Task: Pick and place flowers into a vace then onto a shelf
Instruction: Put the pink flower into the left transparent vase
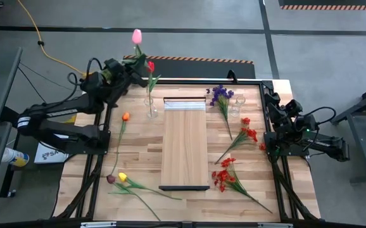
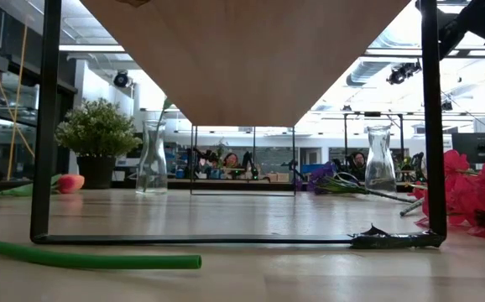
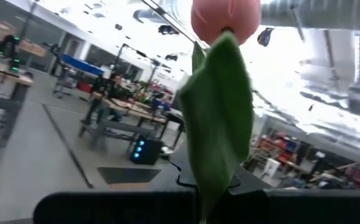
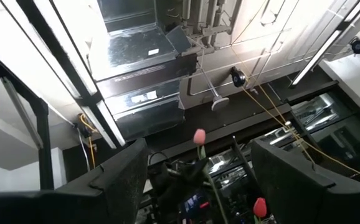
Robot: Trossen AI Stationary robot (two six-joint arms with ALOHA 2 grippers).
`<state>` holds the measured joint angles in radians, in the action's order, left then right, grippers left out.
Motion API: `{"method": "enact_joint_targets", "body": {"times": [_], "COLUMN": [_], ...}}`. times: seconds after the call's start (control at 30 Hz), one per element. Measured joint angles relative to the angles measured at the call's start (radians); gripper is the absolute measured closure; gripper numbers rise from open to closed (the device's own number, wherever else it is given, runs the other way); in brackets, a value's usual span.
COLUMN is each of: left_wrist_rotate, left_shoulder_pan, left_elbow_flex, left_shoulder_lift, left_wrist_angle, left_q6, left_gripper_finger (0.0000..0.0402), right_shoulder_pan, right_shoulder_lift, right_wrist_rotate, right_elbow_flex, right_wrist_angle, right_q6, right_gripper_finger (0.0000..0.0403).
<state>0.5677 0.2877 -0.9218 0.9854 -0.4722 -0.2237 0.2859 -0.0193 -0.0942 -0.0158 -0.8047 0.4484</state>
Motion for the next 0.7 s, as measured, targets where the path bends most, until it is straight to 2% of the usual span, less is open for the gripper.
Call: {"method": "enact_joint_targets", "body": {"times": [0.3, 0.57, 0.7], "left_wrist_rotate": [-0.145, -0.166, -0.146], "left_shoulder_pan": [0.013, 0.013, 0.013], "left_elbow_flex": [0.031, 0.318, 0.419], "left_shoulder_lift": [-0.025, -0.177, -0.263], "left_wrist_angle": [-0.044, -0.349, -0.352], "left_q6": [-0.001, 0.014, 0.006], "left_gripper_finger": [0.037, 0.037, 0.037], "right_shoulder_pan": [0.0, 0.0, 0.0], "right_shoulder_lift": [0.0, 0.0, 0.0], "right_wrist_rotate": [0.0, -0.006, -0.033], "right_elbow_flex": [0.0, 0.0, 0.0], "right_wrist_angle": [0.0, 0.0, 0.0], "right_q6": [-0.005, -0.021, -0.022], "right_gripper_finger": [0.0131, 0.0131, 0.0132]}}
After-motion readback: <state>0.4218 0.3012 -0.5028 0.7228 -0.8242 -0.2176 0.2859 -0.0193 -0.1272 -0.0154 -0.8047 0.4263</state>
